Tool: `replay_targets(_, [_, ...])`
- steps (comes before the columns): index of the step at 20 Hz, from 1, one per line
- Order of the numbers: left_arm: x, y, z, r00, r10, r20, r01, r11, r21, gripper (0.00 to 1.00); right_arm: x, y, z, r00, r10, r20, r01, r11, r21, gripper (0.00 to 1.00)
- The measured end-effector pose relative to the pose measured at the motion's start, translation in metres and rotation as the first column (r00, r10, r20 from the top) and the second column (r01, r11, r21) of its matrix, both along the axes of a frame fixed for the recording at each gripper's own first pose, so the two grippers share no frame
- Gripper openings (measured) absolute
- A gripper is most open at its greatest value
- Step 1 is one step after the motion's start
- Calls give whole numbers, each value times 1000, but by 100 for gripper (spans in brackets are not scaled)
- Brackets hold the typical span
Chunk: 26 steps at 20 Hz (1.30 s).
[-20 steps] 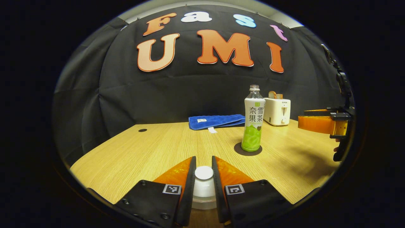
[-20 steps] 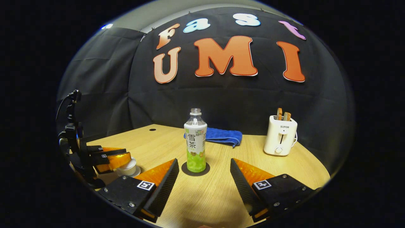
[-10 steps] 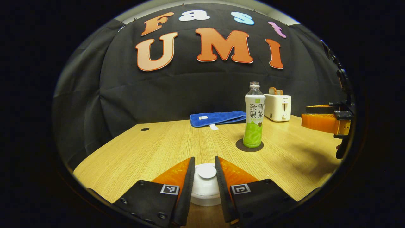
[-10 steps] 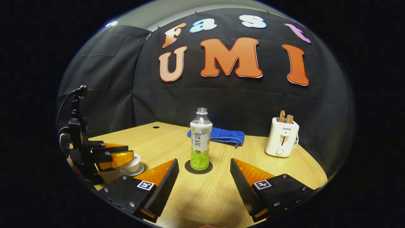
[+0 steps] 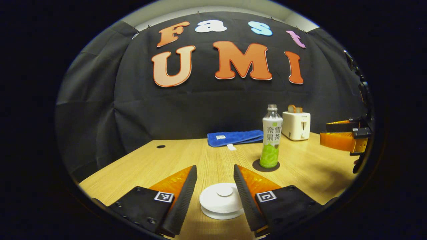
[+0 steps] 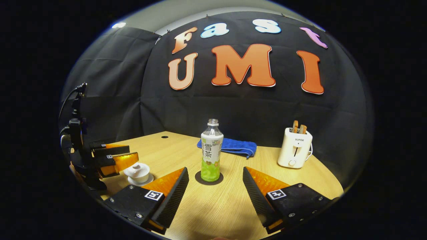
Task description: Open the teacup lid with one hand, grasp the water bottle and pour water into the teacup with the other hand; after pouring, place the water bottle on the coaster and then close the teacup lid.
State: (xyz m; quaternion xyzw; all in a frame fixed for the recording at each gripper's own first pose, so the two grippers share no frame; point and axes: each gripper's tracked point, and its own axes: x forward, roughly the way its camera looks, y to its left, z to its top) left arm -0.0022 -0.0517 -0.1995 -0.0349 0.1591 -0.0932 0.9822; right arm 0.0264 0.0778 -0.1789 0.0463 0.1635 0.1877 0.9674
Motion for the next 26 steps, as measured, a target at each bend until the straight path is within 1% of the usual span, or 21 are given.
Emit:
replay_targets(1, [2, 4, 12, 1000, 10, 22, -10, 1000, -8, 78, 0, -1, 5, 1000, -6, 10, 6, 1000, 1, 97])
replay_targets(3, [5, 15, 37, 997, 38, 60, -37, 999, -20, 87, -2, -2, 20, 999, -16, 40, 15, 1000, 13, 97])
replay_targets(6, [8, 30, 76, 989, 79, 124, -72, 996, -55, 94, -3, -6, 42, 996, -37, 86, 36, 999, 14, 97])
replay_targets(7, [8, 34, 87, 986, 87, 139, -79, 995, -65, 94, -4, -8, 48, 995, -45, 91, 44, 999, 15, 97])
replay_targets(8, [9, 36, 97, 983, 96, 158, -85, 993, -78, 94, -6, -6, 56, 993, -46, 107, 43, 999, 33, 97])
replay_targets(9, [9, 39, 106, 980, 103, 173, -90, 993, -80, 98, -5, -5, 67, 991, -52, 126, 45, 997, 55, 98])
replay_targets(10, [9, 42, 114, 976, 113, 189, -100, 992, -79, 95, -5, -7, 73, 988, -66, 137, 56, 996, 70, 98])
replay_targets(11, [9, 44, 123, 972, 117, 204, -103, 992, -76, 97, -3, -11, 79, 986, -81, 145, 70, 995, 77, 98])
replay_targets(12, [9, 44, 131, 968, 120, 219, -105, 991, -79, 97, -3, -14, 85, 983, -92, 159, 81, 994, 77, 98])
replay_targets(13, [11, 42, 138, 966, 123, 229, -106, 991, -84, 95, -3, -17, 91, 979, -101, 174, 90, 994, 68, 98])
replay_targets(14, [12, 40, 142, 964, 122, 235, -104, 991, -90, 95, 0, -19, 99, 974, -108, 197, 99, 993, 57, 97])
replay_targets(15, [13, 37, 148, 962, 122, 245, -102, 990, -94, 98, 1, -22, 105, 967, -116, 227, 108, 993, 46, 97])
replay_targets(16, [14, 35, 156, 958, 123, 259, -101, 990, -97, 95, 2, -24, 108, 961, -130, 246, 125, 992, 34, 97])
replay_targets(18, [13, 31, 163, 951, 126, 282, -103, 990, -93, 95, 1, -23, 106, 958, -140, 249, 140, 990, 19, 97])
replay_targets(19, [12, 27, 166, 950, 121, 288, -97, 991, -97, 95, 2, -22, 106, 959, -140, 247, 140, 990, 16, 100])
replay_targets(20, [11, 25, 167, 949, 119, 293, -92, 990, -104, 95, 1, -20, 106, 959, -138, 247, 139, 990, 12, 98])
replay_targets(24, [10, 24, 162, 949, 119, 293, -99, 992, -82, 96, 4, -26, 108, 953, -162, 257, 169, 986, -6, 99])
replay_targets(25, [10, 23, 160, 950, 115, 291, -97, 992, -75, 98, 4, -28, 109, 951, -166, 262, 176, 984, -12, 99])
replay_targets(26, [10, 23, 158, 951, 112, 287, -96, 993, -69, 96, 5, -30, 109, 949, -172, 264, 183, 983, -19, 99])
